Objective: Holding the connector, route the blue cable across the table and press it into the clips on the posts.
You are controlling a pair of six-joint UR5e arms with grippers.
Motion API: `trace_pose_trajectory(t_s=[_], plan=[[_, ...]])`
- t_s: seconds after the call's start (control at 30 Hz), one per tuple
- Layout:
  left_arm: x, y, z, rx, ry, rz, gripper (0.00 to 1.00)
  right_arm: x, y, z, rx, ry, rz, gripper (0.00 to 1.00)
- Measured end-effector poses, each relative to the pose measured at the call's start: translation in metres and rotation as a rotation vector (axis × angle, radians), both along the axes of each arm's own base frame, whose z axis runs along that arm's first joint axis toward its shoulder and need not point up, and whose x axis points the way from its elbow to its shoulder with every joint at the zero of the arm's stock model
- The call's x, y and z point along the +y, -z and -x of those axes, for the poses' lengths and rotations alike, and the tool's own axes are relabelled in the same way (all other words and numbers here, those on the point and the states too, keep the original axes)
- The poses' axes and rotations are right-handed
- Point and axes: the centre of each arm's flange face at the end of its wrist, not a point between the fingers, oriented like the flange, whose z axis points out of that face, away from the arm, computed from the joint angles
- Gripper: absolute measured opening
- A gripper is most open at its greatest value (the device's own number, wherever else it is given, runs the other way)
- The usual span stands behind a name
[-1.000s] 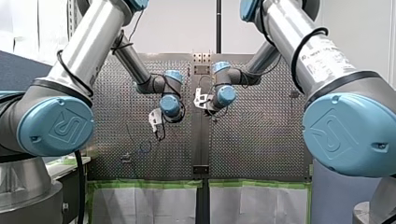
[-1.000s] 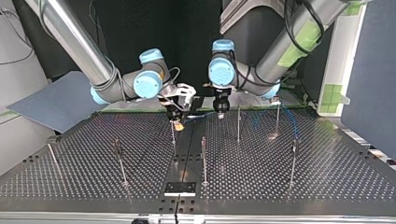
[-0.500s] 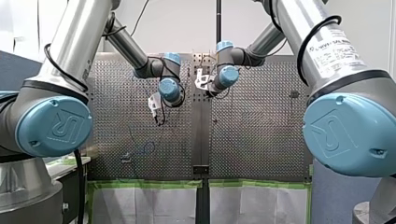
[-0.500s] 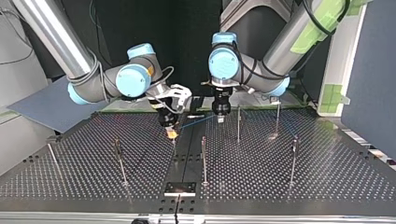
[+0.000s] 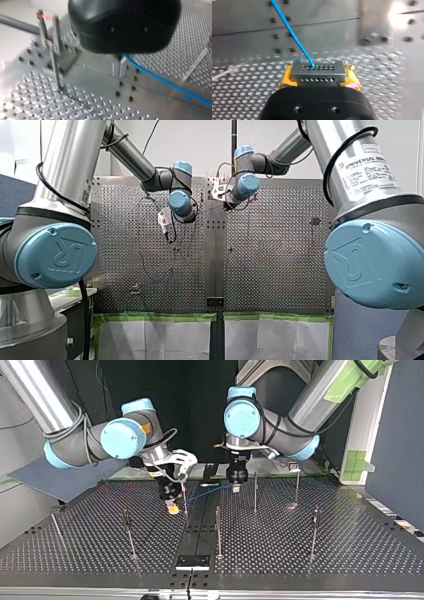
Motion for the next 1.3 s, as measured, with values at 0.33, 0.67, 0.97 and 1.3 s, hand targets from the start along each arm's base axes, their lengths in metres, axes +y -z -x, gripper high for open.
trace_pose_trajectory(t_s=[0.33,0.67,0.97,1.3], plan=[[0.001,-0.035,0.012,-0.061,0.01,0.026,0.01,0.013,-0.04,0.011,-0.035,0.001,0.044,0.0],[0.005,-0.055,0.004,-0.139,0.031,0.068,0.01,0.019,-0.046,0.009,-0.042,-0.007,0.046,0.0],[0.011,-0.056,-0.018,-0.143,0.034,0.061,0.01,0.012,-0.041,0.01,-0.048,-0.031,0.037,0.0],[0.017,-0.081,-0.048,-0.186,0.042,0.061,0.01,0.001,-0.037,0.013,-0.066,-0.059,0.033,0.0]])
